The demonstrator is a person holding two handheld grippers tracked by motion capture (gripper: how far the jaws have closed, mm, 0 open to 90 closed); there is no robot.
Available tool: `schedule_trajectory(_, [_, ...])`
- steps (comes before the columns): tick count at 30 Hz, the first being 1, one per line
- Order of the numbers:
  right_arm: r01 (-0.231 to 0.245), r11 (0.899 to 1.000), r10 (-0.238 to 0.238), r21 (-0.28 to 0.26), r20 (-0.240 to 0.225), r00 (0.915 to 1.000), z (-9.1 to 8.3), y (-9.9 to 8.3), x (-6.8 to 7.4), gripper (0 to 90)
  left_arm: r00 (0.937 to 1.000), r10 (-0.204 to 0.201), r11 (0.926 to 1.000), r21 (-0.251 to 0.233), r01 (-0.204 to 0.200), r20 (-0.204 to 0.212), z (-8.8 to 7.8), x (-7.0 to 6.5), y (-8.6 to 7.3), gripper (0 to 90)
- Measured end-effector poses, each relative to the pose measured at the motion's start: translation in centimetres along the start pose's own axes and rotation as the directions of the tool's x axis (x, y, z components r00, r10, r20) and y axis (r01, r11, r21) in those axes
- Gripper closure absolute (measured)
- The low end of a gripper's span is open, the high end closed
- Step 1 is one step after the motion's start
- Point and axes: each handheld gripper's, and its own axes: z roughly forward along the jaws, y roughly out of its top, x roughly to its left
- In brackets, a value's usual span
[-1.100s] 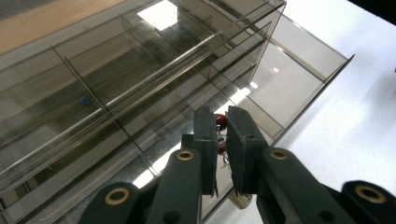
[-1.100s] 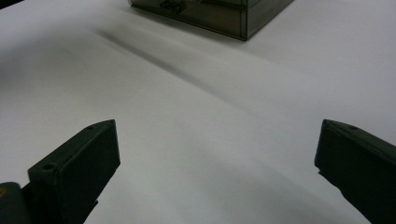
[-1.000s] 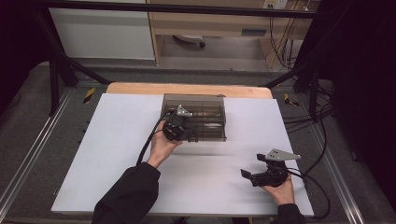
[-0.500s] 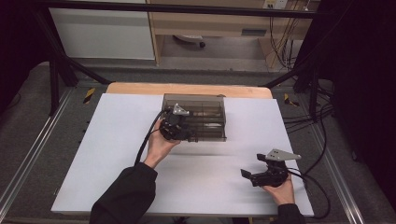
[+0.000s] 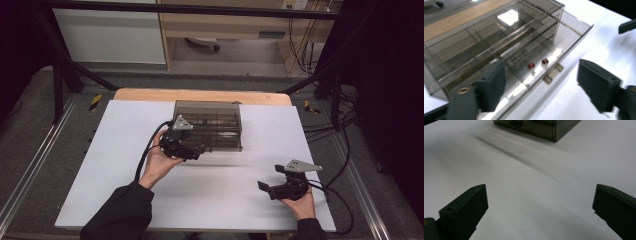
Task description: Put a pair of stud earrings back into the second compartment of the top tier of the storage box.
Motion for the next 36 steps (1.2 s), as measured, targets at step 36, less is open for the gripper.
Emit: schedule_trajectory(36, [-0.006, 1.000, 0.006, 0.012, 0.001, 1.0000, 0.1, -0.1, 0.1, 0.6, 0.9941, -0.069, 0.9962, -0.060, 0.064, -0.084, -5.9, 4.7, -14.3, 8.7])
